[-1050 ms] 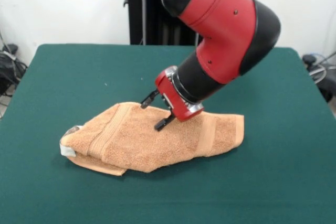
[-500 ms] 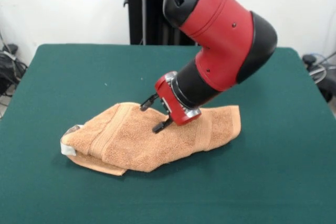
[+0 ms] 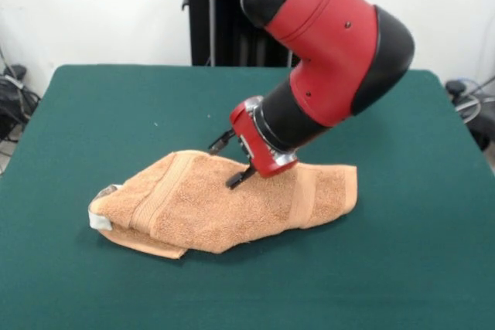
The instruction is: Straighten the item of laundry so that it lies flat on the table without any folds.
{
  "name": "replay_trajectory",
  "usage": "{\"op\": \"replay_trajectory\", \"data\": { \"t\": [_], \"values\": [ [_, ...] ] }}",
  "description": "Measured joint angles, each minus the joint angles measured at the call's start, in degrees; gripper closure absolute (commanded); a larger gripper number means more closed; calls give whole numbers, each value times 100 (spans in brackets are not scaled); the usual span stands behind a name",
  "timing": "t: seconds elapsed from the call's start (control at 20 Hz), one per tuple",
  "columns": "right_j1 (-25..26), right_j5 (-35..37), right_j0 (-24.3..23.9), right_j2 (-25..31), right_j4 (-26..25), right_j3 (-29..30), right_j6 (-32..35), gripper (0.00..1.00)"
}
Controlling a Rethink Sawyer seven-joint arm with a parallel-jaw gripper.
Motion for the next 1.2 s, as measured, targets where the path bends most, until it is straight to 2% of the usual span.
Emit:
{"op": "replay_trajectory", "data": {
  "t": [0.25,0.55,1.2],
  "values": [
    [-308,543,1,-21,0,1,0,0],
    [-454,757,24,-33,-1,-13,0,0],
    [-223,759,251,-40,95,-217,77,0]
  ]
}}
